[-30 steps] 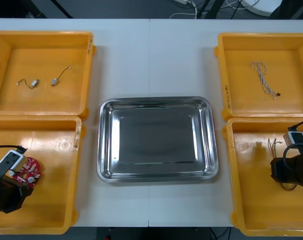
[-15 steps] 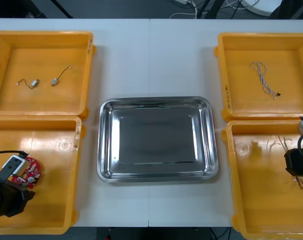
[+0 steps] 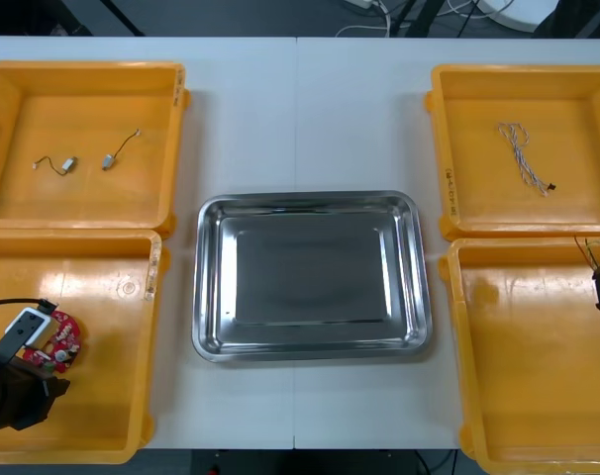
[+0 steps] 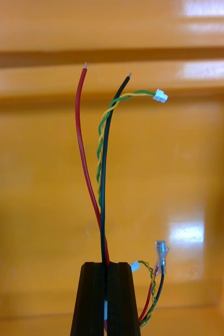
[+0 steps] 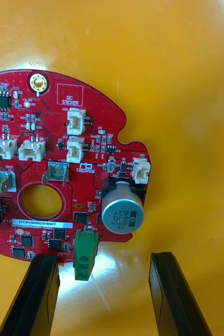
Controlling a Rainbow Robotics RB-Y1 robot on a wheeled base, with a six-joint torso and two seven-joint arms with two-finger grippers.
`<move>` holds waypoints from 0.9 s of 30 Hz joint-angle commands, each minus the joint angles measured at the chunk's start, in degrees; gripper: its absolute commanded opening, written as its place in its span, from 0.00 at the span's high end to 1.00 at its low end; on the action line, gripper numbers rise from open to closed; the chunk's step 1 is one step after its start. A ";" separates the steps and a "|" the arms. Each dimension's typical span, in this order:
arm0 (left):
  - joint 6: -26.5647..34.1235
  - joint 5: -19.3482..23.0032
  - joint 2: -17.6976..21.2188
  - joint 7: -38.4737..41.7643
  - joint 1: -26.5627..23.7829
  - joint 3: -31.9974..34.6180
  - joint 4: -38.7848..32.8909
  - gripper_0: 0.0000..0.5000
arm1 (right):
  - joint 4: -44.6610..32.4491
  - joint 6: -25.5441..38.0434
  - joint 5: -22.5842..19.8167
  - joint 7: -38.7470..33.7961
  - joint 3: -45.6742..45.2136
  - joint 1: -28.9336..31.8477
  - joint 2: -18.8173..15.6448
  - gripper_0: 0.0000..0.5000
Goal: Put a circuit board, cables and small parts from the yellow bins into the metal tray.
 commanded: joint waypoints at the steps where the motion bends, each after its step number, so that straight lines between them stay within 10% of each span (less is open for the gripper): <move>1: -0.57 -0.02 2.30 -5.72 -1.00 -0.57 -0.06 0.00 | -2.31 0.30 -1.69 0.88 -2.51 -2.70 -1.50 1.00; 18: -3.47 -0.10 2.30 -5.72 -2.93 -2.77 2.40 0.10 | -2.22 0.30 -7.76 -0.79 -4.18 -5.51 -6.51 1.00; 21: -4.26 -0.28 2.38 -6.07 -3.10 -3.12 3.19 0.36 | -2.22 0.30 -8.37 -1.05 -4.53 -7.09 -7.13 1.00; 23: -4.18 -0.10 2.47 -6.24 -3.02 -3.12 3.10 0.78 | -2.22 0.30 -9.78 -1.32 -4.97 -7.97 -7.74 1.00; 25: -4.18 -0.02 2.47 -6.33 -3.02 -3.12 3.19 1.00 | -2.22 0.30 -10.92 -1.76 -5.14 -8.24 -8.45 1.00; 27: -4.26 -0.10 2.56 -6.33 -3.02 -3.12 3.10 1.00 | -1.96 0.30 -12.15 -2.20 -5.06 -8.50 -9.33 1.00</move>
